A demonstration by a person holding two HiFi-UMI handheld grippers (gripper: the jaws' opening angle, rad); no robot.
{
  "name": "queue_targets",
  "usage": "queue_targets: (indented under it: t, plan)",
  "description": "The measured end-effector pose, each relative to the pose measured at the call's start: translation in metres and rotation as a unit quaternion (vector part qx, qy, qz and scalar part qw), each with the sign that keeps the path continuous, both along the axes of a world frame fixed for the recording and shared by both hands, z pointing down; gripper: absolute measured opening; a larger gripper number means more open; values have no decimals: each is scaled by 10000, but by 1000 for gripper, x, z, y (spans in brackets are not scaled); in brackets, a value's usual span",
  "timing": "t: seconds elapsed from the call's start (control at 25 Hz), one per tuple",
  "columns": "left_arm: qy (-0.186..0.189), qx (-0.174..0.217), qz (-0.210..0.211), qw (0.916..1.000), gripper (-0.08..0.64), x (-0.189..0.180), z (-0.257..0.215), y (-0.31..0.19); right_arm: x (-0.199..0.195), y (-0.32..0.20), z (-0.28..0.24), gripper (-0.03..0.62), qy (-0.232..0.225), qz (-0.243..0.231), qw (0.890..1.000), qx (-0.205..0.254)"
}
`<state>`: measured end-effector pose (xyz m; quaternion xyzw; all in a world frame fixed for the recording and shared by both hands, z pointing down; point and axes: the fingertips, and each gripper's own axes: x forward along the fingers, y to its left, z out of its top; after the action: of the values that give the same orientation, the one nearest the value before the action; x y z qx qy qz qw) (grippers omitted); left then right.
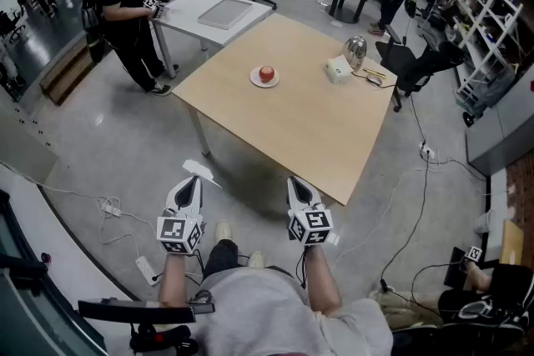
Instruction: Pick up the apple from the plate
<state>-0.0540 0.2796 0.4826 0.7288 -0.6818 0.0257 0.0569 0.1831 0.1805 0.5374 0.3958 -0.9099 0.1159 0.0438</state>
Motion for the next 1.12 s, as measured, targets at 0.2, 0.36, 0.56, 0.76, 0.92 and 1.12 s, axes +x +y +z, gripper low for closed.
queue_targets:
  t: [0.2, 0.36, 0.56, 0.76, 0.92, 1.12]
  plan:
    - [-3, 9, 27, 10000, 20, -9, -2, -12, -11, -11, -3, 6, -7, 36, 10000, 24]
    - [44, -45, 63, 10000, 20, -16, -1, -23, -17, -22, -6, 6, -149, 98, 9998, -84]
    - [64, -74, 148, 9998, 20, -32, 1, -49, -30, -42, -7, 6, -126, 146, 9998, -78]
    - [31, -27, 261, 9997, 20, -54, -7, -81, -49, -68, -15, 6, 11, 283, 9996, 12]
    - [43, 34, 387, 9992, 20, -79, -11, -104, -73, -83, -19, 6, 17, 398, 9992, 40]
    - [-100, 1, 533, 9985, 20, -120, -5, -123, -110, -92, -18, 6, 97, 588, 9982, 72]
